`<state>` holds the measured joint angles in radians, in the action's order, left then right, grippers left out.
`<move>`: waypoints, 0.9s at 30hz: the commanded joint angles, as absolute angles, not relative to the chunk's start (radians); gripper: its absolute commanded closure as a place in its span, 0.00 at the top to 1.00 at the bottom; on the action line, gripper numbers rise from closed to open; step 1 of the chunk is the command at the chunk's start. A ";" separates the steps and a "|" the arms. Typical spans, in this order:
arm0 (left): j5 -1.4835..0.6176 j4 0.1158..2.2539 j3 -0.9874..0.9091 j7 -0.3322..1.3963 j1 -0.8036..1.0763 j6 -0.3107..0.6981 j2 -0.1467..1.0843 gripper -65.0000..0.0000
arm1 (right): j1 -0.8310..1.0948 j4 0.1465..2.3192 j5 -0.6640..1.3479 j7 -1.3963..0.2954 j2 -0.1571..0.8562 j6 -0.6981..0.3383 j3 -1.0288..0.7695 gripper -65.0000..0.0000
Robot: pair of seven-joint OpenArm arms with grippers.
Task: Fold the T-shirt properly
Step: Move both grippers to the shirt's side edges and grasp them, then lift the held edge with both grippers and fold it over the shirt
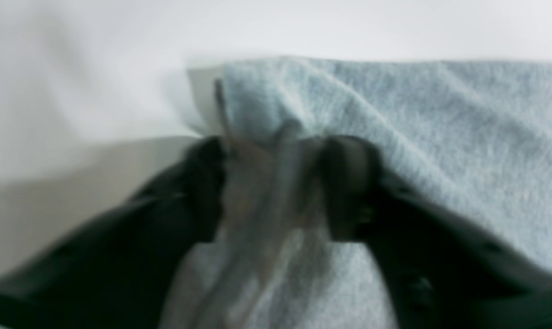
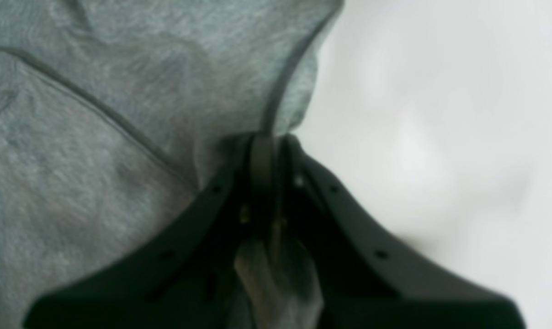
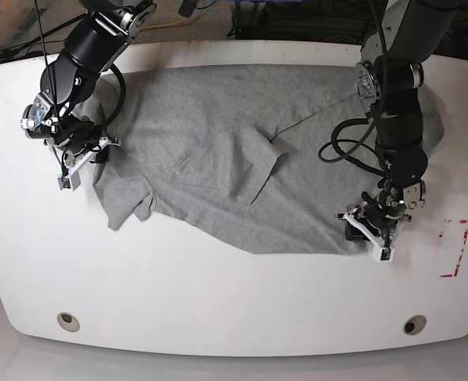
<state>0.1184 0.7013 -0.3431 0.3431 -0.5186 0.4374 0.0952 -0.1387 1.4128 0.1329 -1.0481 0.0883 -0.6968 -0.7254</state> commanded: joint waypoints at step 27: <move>0.125 1.296 -0.341 0.645 -0.303 0.443 0.102 0.00 | -0.183 1.531 0.136 -1.040 0.105 -0.698 -0.616 0.00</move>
